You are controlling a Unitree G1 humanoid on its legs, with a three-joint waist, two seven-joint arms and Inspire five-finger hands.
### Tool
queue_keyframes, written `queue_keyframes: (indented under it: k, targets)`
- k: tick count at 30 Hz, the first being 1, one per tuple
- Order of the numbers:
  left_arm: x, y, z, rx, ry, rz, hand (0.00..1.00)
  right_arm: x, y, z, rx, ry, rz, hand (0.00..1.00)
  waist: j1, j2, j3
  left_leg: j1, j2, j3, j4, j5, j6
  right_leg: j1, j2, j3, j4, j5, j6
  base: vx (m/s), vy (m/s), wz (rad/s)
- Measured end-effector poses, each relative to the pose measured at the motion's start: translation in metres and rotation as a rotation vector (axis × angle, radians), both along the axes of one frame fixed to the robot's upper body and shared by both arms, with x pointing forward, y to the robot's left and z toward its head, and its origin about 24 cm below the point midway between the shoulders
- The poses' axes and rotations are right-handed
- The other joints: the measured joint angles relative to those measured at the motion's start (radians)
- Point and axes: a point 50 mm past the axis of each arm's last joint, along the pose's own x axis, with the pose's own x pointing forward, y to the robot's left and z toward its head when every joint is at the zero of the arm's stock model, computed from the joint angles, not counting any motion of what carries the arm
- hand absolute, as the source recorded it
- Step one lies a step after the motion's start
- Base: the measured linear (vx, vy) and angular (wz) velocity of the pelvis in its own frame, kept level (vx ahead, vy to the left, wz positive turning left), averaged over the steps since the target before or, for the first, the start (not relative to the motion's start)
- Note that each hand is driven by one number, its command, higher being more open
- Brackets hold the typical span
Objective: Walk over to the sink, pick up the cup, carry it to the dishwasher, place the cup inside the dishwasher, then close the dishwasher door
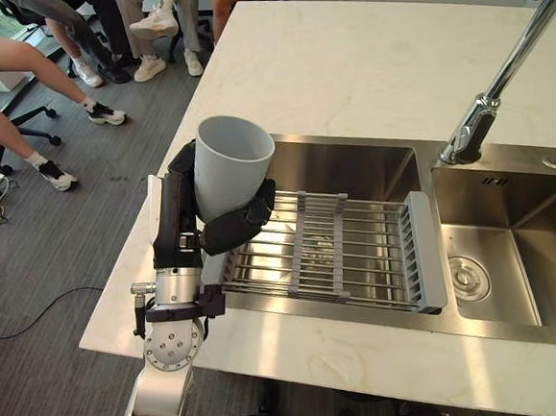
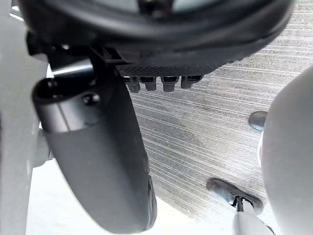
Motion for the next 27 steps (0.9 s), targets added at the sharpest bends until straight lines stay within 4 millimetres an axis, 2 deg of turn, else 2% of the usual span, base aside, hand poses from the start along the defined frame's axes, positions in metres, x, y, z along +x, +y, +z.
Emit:
queue_keyframes:
  k: [4,6,9,11,13,14,16,18,19,20,21,22,23,24,25,27]
  targets:
    - [-0.006,0.002,-0.009,-0.122,0.047,-0.005,0.00,0.004,0.005,0.000,0.009,-0.009,-0.008,1.00,0.007,-0.008,-0.005,0.001,0.002,0.005,0.000,-0.001,-0.001,-0.003,0.000,0.005,0.001,0.000,0.000,0.00,0.000,-0.04]
    - [-0.010,0.004,-0.013,-0.168,0.070,0.002,0.00,0.003,0.009,-0.001,0.017,-0.003,-0.003,1.00,0.024,-0.015,-0.009,0.001,0.006,0.020,0.004,-0.006,-0.002,-0.012,0.000,0.023,0.011,0.000,0.000,0.00,0.005,-0.26]
    - [-0.019,0.012,-0.015,-0.215,0.076,0.070,0.00,0.008,0.013,-0.002,0.021,0.002,0.011,1.00,0.032,-0.018,-0.007,-0.009,0.009,0.050,0.072,-0.045,0.001,-0.050,-0.002,0.058,0.113,-0.025,0.001,-0.02,0.021,-0.28]
    - [-0.022,0.013,-0.011,-0.240,0.054,0.091,0.00,0.010,0.013,-0.001,0.020,-0.003,0.012,1.00,0.028,-0.015,-0.002,-0.017,0.008,0.046,0.122,-0.067,0.006,-0.082,-0.001,0.113,0.218,-0.051,0.008,-0.08,0.036,0.03]
    - [-0.020,0.009,-0.007,-0.249,0.029,0.073,0.00,0.012,0.012,0.000,0.014,-0.012,0.006,1.00,0.018,-0.007,0.003,-0.027,0.002,0.012,0.138,-0.067,0.010,-0.101,0.001,0.216,0.287,-0.071,0.026,-0.10,0.044,0.50]
    - [-0.018,0.004,-0.005,-0.255,0.018,0.049,0.00,0.013,0.012,0.001,0.010,-0.015,0.004,1.00,0.017,-0.002,0.008,-0.042,-0.013,-0.014,0.139,-0.061,0.024,-0.120,-0.002,0.290,0.345,-0.111,0.030,-0.13,0.013,0.67]
    - [-0.017,-0.004,-0.005,-0.265,0.022,0.014,0.00,0.013,0.014,0.001,0.009,-0.017,0.010,1.00,0.017,-0.012,0.007,-0.060,-0.055,-0.076,0.142,-0.041,0.022,-0.143,-0.007,0.385,0.498,-0.194,0.037,-0.15,-0.091,1.13]
    - [-0.019,-0.013,-0.007,-0.287,0.038,-0.013,0.00,0.016,0.016,0.004,0.006,-0.033,0.019,1.00,0.040,-0.017,0.005,-0.097,-0.084,-0.132,0.158,-0.025,0.009,-0.138,-0.005,0.406,0.516,-0.241,0.025,-0.17,-0.207,1.17]
    - [-0.019,-0.018,-0.008,-0.302,0.044,-0.034,0.00,0.022,0.020,0.008,0.008,-0.062,0.031,1.00,0.059,-0.008,0.006,-0.140,-0.089,-0.176,0.169,-0.007,-0.013,-0.135,0.000,0.388,0.460,-0.262,0.019,-0.22,-0.247,1.15]
    - [-0.019,-0.026,-0.009,-0.326,0.051,-0.057,0.00,0.033,0.022,0.013,0.005,-0.102,0.047,1.00,0.066,0.033,0.018,-0.183,-0.074,-0.239,0.172,0.022,-0.042,-0.135,0.028,0.331,0.405,-0.253,0.010,-0.23,-0.246,1.23]
    - [-0.020,-0.028,-0.009,-0.338,0.057,-0.063,0.00,0.038,0.020,0.016,-0.007,-0.118,0.057,1.00,0.066,0.052,0.028,-0.193,-0.060,-0.266,0.166,0.033,-0.040,-0.133,0.046,0.302,0.388,-0.240,-0.001,-0.24,-0.233,1.18]
    - [-0.022,-0.034,-0.012,-0.356,0.077,-0.082,0.00,0.047,0.021,0.019,-0.011,-0.138,0.067,1.00,0.068,0.079,0.043,-0.200,-0.027,-0.282,0.137,0.058,-0.031,-0.128,0.073,0.252,0.374,-0.218,-0.022,-0.25,-0.196,1.03]
    - [-0.022,-0.037,-0.015,-0.358,0.092,-0.093,0.00,0.050,0.023,0.020,-0.006,-0.146,0.067,1.00,0.063,0.084,0.047,-0.201,0.002,-0.240,0.104,0.042,0.021,-0.116,0.083,0.209,0.356,-0.204,-0.038,-0.25,-0.177,1.38]
    - [-0.021,-0.040,-0.017,-0.352,0.106,-0.115,0.00,0.053,0.025,0.021,-0.002,-0.155,0.060,1.00,0.049,0.068,0.053,-0.219,0.016,-0.132,0.116,-0.023,0.075,-0.099,0.065,0.152,0.315,-0.181,-0.052,-0.23,-0.140,1.23]
    - [-0.021,-0.042,-0.017,-0.352,0.109,-0.126,0.00,0.053,0.023,0.021,-0.007,-0.157,0.057,1.00,0.046,0.061,0.052,-0.237,0.016,-0.070,0.155,-0.033,0.063,-0.099,0.054,0.126,0.306,-0.173,-0.057,-0.20,-0.128,1.38]
    - [-0.020,-0.050,-0.015,-0.367,0.106,-0.177,0.00,0.049,0.011,0.020,-0.046,-0.146,0.037,1.00,0.029,0.053,0.045,-0.263,0.005,0.120,0.385,-0.059,0.068,-0.105,-0.002,0.041,0.297,-0.156,-0.050,-0.15,-0.094,1.20]
